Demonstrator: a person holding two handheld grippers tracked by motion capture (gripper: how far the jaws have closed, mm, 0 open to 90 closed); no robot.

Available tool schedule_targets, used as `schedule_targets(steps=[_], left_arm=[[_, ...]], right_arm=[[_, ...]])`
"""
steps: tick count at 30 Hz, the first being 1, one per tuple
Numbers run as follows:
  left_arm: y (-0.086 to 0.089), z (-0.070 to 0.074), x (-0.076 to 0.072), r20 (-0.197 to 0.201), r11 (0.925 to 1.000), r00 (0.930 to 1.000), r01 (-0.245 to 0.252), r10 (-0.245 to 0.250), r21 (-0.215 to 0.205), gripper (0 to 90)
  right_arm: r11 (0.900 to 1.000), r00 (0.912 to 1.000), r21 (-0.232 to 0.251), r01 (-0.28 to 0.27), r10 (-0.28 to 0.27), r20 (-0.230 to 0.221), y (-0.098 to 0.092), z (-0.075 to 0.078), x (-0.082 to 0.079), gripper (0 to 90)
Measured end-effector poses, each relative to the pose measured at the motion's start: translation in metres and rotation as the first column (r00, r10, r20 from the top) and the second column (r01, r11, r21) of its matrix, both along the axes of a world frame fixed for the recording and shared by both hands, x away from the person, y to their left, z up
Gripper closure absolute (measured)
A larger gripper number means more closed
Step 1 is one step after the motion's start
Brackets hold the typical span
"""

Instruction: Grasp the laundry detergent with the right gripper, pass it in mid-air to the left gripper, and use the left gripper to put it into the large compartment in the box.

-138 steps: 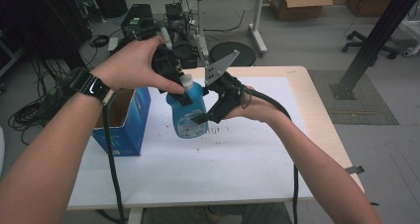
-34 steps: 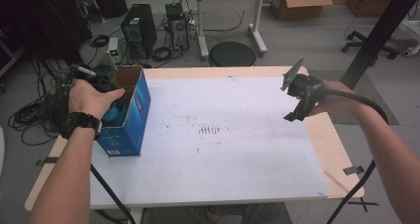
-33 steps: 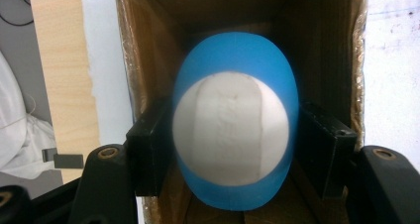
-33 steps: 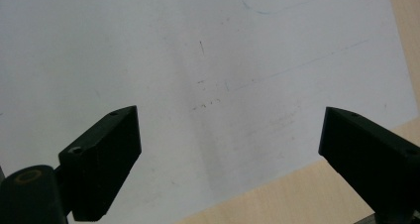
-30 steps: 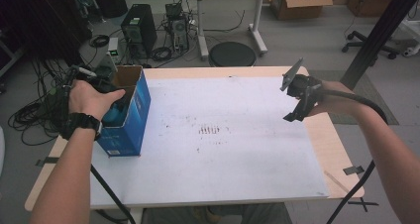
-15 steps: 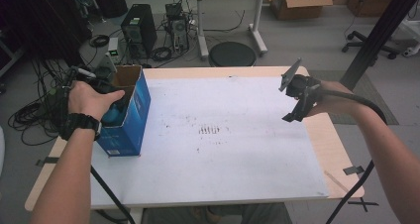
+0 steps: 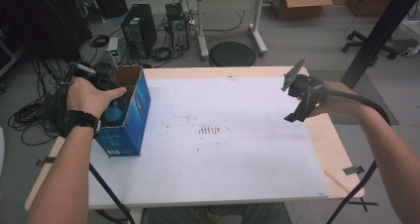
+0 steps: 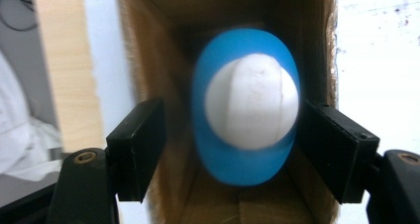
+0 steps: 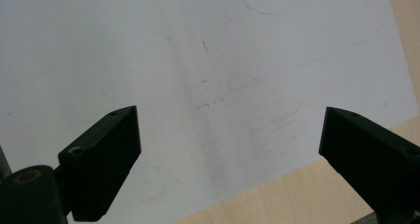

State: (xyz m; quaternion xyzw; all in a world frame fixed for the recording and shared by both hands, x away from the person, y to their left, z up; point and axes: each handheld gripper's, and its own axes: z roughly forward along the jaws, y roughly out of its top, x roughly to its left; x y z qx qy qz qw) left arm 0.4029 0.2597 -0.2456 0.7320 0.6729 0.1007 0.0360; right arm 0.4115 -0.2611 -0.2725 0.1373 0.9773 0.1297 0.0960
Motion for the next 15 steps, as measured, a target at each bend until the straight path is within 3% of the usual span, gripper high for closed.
schedule_targets(steps=[8, 15], left_arm=[[-0.009, 0.032, -0.01, 0.029, 0.9982, 0.9978, 0.06, -0.06, 0.006, 23.0], [-0.034, 0.057, -0.014, 0.057, 0.9907, 0.9892, 0.134, -0.135, 0.023, 20.4]], right_arm=[[1.0, 1.0, 0.007, -0.002, 0.002, 0.003, 0.003, 0.004, -0.002, 9.1], [1.0, 0.9998, 0.025, -0.01, 0.01, 0.014, 0.01, 0.009, -0.003, 8.8]])
